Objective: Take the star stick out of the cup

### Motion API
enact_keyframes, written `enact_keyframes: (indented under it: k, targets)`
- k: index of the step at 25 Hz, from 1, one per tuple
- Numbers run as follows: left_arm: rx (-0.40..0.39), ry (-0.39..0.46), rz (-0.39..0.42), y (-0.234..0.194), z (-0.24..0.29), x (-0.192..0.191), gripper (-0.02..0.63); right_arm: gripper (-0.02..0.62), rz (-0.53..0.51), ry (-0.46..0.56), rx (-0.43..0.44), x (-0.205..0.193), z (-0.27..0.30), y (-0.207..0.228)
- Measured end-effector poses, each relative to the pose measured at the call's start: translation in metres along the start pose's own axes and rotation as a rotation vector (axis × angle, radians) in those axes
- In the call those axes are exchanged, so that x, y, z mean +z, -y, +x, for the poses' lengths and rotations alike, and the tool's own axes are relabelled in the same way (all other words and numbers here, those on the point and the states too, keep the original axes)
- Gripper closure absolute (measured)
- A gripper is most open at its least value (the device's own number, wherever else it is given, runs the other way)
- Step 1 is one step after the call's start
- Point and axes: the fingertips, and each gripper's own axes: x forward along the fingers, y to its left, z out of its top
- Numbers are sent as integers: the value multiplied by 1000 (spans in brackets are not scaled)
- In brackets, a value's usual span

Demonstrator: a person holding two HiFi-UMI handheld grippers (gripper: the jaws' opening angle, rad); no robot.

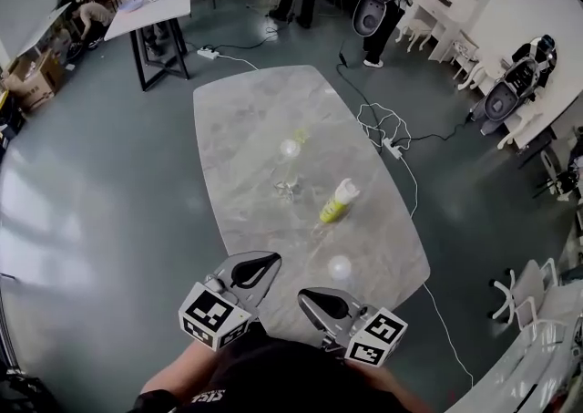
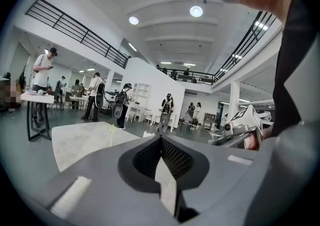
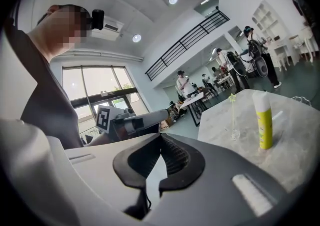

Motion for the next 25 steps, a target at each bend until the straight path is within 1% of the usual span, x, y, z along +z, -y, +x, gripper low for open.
enact_keyframes:
  k: [7,17,19,22,25]
  targets:
    - [-57,0,0,-31,37,6,604,583,28,7,-84,7,6,31]
    - [-76,-34,12,-92,100,-16,604,583,83,-36,-162,-1,18,69]
    - [-84,-29,22,-102,113,-19,604,583,99,-38,-176,-4,20,78]
    - [-95,-18,57,-115,132,-21,604,583,113,-43,-185,-6,27,89]
    - [-106,-33,75,-127,146,-25,604,583,126,-46,-186,-6,35,94]
